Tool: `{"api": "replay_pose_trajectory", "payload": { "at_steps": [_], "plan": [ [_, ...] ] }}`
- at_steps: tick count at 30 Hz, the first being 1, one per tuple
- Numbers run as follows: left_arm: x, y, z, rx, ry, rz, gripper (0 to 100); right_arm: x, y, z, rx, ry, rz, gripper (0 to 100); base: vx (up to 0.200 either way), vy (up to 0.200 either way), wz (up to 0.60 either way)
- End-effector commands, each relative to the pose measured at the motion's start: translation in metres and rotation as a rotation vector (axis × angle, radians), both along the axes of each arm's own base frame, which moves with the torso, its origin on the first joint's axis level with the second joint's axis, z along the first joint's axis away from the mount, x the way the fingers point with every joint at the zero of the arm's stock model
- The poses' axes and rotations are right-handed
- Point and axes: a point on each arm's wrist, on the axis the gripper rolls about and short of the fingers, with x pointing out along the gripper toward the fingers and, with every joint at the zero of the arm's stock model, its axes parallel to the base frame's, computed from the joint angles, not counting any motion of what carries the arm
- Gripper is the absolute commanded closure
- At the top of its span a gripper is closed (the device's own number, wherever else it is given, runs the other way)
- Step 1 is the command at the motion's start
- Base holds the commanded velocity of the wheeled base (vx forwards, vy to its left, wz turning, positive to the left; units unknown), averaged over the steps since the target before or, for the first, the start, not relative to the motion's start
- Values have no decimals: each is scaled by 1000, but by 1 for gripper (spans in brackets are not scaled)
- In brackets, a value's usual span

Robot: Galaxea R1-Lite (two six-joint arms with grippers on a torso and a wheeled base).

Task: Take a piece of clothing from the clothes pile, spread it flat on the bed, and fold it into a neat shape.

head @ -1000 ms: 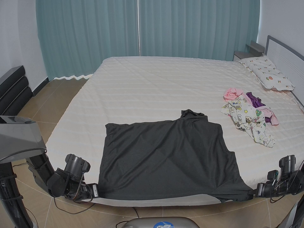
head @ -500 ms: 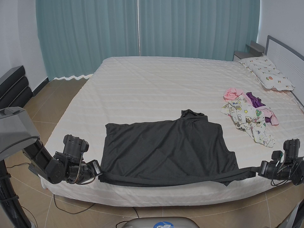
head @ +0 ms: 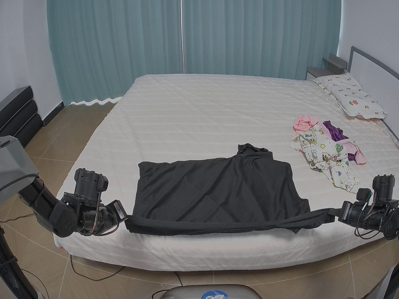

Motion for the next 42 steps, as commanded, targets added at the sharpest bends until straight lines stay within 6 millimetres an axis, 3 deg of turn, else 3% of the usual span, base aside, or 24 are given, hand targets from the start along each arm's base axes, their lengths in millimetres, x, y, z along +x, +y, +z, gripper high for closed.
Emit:
{"api": "replay_pose_trajectory", "payload": {
  "at_steps": [1, 9, 17, 26, 42],
  "plan": [
    [-13, 2, 6, -2, 3, -3, 100, -8, 1, 3, -4, -7, 1, 100, 0, 0, 0],
    [-23, 3, 1, 3, 36, -13, 100, -11, 1, 2, -4, -5, 4, 100, 0, 0, 0],
    [-7, 1, 7, -8, -6, -7, 100, 2, 0, 2, 0, -12, 9, 100, 0, 0, 0],
    [26, -4, -5, -3, -12, 10, 100, 46, 1, -4, -4, -30, 28, 100, 0, 0, 0],
    [74, -9, -25, 4, -4, 33, 100, 95, 4, -20, -25, -51, 28, 100, 0, 0, 0]
  ]
}}
